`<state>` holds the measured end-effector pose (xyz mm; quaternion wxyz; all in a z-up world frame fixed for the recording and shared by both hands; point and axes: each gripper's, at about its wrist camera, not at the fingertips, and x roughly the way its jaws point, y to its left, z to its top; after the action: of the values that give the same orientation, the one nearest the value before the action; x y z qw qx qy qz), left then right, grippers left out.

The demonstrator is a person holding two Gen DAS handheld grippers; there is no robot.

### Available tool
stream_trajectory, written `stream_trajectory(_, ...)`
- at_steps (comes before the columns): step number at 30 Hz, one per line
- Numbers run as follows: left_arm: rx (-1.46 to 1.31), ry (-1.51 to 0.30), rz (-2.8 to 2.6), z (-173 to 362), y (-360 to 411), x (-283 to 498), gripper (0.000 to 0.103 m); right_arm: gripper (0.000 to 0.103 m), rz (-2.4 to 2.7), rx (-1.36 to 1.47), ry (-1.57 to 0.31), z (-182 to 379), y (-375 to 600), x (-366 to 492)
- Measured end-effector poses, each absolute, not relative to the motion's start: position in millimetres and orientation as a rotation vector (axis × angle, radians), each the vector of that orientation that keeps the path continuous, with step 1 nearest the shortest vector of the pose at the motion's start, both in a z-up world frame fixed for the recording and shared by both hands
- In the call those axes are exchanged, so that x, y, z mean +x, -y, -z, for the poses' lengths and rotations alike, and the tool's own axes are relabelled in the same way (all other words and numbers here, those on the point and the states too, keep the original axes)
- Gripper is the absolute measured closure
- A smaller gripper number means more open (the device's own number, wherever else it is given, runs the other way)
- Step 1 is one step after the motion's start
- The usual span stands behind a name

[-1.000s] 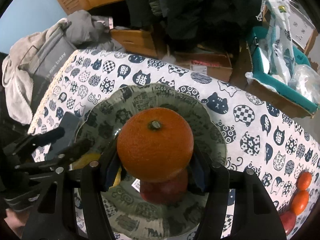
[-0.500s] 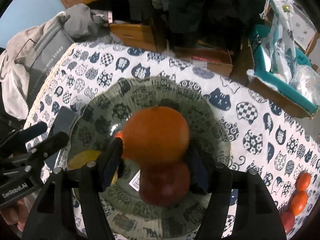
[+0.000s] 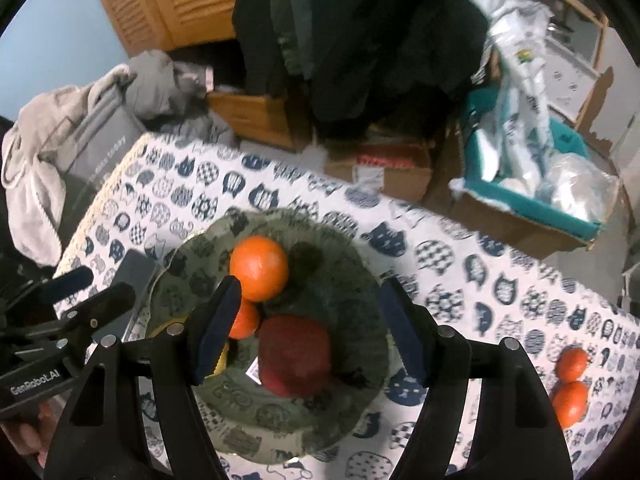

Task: Organize fruits
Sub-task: 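Lower the orange into the green bowl and open the left tool while the right tool releases the mandarin, then move both tools back toward the pear and red apple on the cloth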

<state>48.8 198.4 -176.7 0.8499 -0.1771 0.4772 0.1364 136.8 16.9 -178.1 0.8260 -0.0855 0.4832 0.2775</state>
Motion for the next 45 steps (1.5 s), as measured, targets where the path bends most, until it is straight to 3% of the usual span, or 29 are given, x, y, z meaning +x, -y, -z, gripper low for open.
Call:
stream_trajectory(16, -0.302, -0.895, -0.215, 121.5, -150.8, 37.2, 0.024, 0.030, -0.520, -0.208, -0.828, 101.9, 35.8, 97.6)
stream_trajectory(32, -0.171, -0.747, -0.132, 57.8, -95.4, 6.2, 0.016, 0.029, -0.479, -0.145, -0.743, 54.6, 110.3, 48.8)
stream_trajectory(36, -0.158, -0.699, -0.114, 39.6, -85.4, -4.1, 0.012, 0.022, -0.462, -0.140, -0.713, 43.5, 130.7, 35.2)
stream_trajectory(45, -0.098, -0.660, -0.087, 25.0, -55.7, -9.3, 0.005, 0.020, -0.413, -0.120, -0.681, 31.6, 175.9, 22.0)
